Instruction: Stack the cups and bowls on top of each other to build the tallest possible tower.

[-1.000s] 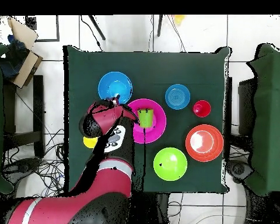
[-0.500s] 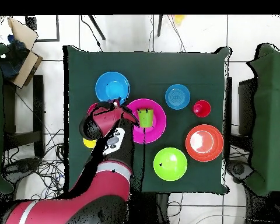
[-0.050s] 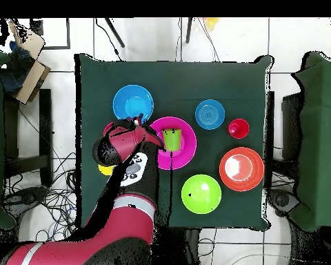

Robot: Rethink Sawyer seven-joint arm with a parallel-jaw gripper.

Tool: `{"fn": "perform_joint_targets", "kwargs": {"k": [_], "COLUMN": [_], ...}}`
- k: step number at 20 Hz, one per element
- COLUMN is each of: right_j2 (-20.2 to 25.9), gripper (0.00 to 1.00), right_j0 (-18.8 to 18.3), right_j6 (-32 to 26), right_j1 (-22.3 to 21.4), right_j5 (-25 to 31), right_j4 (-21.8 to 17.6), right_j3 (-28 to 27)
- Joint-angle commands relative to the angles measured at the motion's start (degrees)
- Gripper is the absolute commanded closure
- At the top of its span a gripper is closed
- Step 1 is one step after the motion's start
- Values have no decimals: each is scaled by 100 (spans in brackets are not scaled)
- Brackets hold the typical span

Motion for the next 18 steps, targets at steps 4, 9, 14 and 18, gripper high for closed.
{"fn": "perform_joint_targets", "kwargs": {"k": [4, 9, 14, 18], "right_j2": [437, 410, 376, 590], "gripper": [0, 0, 0, 0], "right_j0": [-50, 34, 149, 85], "right_j6": [581, 613, 613, 356], "right_j1": [-85, -325, -199, -286], "right_j5": [229, 438, 459, 443], "right_j4": [-26, 39, 89, -86], "right_j3": [238, 401, 178, 135]}}
